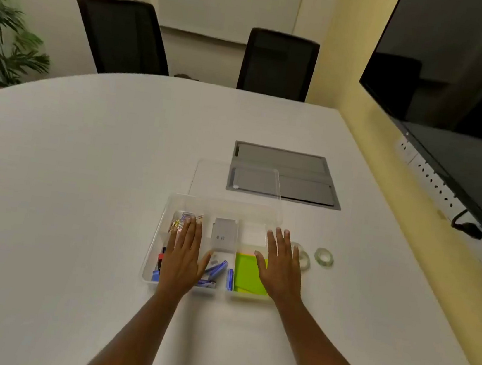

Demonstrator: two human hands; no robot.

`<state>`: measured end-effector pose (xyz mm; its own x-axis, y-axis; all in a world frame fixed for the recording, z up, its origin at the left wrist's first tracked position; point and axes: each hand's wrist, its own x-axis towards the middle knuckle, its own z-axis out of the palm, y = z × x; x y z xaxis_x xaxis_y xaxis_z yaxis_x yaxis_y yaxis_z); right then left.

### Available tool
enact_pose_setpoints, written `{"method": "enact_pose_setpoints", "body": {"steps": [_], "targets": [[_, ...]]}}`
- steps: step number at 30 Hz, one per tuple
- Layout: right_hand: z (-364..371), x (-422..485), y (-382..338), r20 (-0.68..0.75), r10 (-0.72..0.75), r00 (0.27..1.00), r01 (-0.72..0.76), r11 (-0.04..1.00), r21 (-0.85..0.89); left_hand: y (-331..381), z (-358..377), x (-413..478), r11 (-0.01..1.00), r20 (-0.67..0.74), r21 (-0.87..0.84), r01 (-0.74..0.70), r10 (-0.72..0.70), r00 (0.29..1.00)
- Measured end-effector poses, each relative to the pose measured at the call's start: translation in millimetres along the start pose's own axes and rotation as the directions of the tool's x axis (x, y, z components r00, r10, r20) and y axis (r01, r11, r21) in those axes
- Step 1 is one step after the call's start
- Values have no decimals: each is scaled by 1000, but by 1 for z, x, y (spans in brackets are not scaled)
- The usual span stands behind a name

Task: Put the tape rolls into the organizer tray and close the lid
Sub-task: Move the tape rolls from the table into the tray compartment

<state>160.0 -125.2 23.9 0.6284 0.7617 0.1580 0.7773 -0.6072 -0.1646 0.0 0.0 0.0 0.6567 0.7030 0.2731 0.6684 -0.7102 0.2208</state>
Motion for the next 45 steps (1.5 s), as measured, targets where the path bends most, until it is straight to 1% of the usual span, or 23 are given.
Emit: {"method": "enact_pose_setpoints", "body": {"steps": [1, 2, 3, 4, 5, 9, 11, 12, 16, 20, 22, 25, 27, 30, 34, 36, 38, 40, 41, 43, 44, 45], "targets": [[7, -3, 2, -15, 11, 1000, -10, 1000, 26, -1, 5, -4, 999, 3, -34, 14, -13, 1000], [11, -7, 2, 0, 18, 1000, -18, 999, 28, 0, 3, -6, 998, 50, -44, 45, -42, 998], [17, -12, 3, -1, 26, 1000, -26, 999, 33, -1, 6, -10, 998, 76, -46, 45, -42, 996], [20, -16, 3, 33, 48, 998, -49, 999, 17, -1, 7, -17, 997, 146, -33, 73, -67, 987], [24, -19, 3, 34, 55, 998, -56, 998, 21, -3, 13, -22, 998, 146, -29, 57, -52, 988], [36, -27, 6, 53, 93, 994, -94, 995, 13, -10, 26, -30, 996, 236, -48, 74, -61, 970], [41, -32, 8, 85, 114, 990, -115, 993, 15, -7, 28, -32, 997, 279, -40, 65, -51, 959], [42, -34, 7, 104, 125, 987, -129, 991, 27, -6, 29, -33, 997, 278, -34, 64, -52, 959], [51, -37, 5, 70, 149, 986, -153, 986, 62, -5, 32, -33, 996, 239, -14, 84, -78, 968], [55, -37, 5, 41, 162, 986, -165, 980, 112, -4, 34, -33, 996, 269, -19, 89, -81, 960], [58, -38, 6, 14, 155, 988, -156, 980, 126, -5, 36, -34, 995, 253, -27, 100, -90, 963], [61, -38, 6, -29, 141, 990, -135, 981, 139, -6, 37, -35, 989, 239, -64, 137, -118, 964], [63, -38, 6, -41, 128, 991, -120, 980, 157, -5, 39, -34, 989, 233, -73, 129, -109, 966], [62, -42, 8, -54, 120, 991, -108, 975, 193, -4, 36, -29, 985, 298, -83, 152, -121, 947], [59, -45, 11, -33, 97, 995, -86, 963, 256, -1, 32, -17, 982, 350, -78, 169, -132, 927], [58, -45, 13, -6, 82, 997, -76, 954, 289, 1, 33, -10, 984, 343, -75, 162, -127, 931], [58, -46, 18, 7, 31, 999, -32, 940, 339, 3, 33, -4, 984, 318, -77, 163, -131, 939], [52, -48, 23, -25, -8, 1000, 17, 921, 390, 5, 34, 2, 982, 314, -73, 174, -143, 939], [49, -49, 26, -70, -10, 997, 36, 919, 391, 7, 35, 5, 981, 307, -69, 179, -150, 940], [46, -48, 34, -162, 26, 986, 40, 920, 390, 10, 37, 11, 982, 291, -50, 182, -160, 943], [47, -46, 38, -177, 70, 982, 8, 914, 406, 11, 38, 14, 982, 293, -38, 184, -165, 942], [49, -44, 43, -156, 120, 980, -44, 906, 421, 13, 38, 16, 981, 298, -29, 191, -174, 938]]}}
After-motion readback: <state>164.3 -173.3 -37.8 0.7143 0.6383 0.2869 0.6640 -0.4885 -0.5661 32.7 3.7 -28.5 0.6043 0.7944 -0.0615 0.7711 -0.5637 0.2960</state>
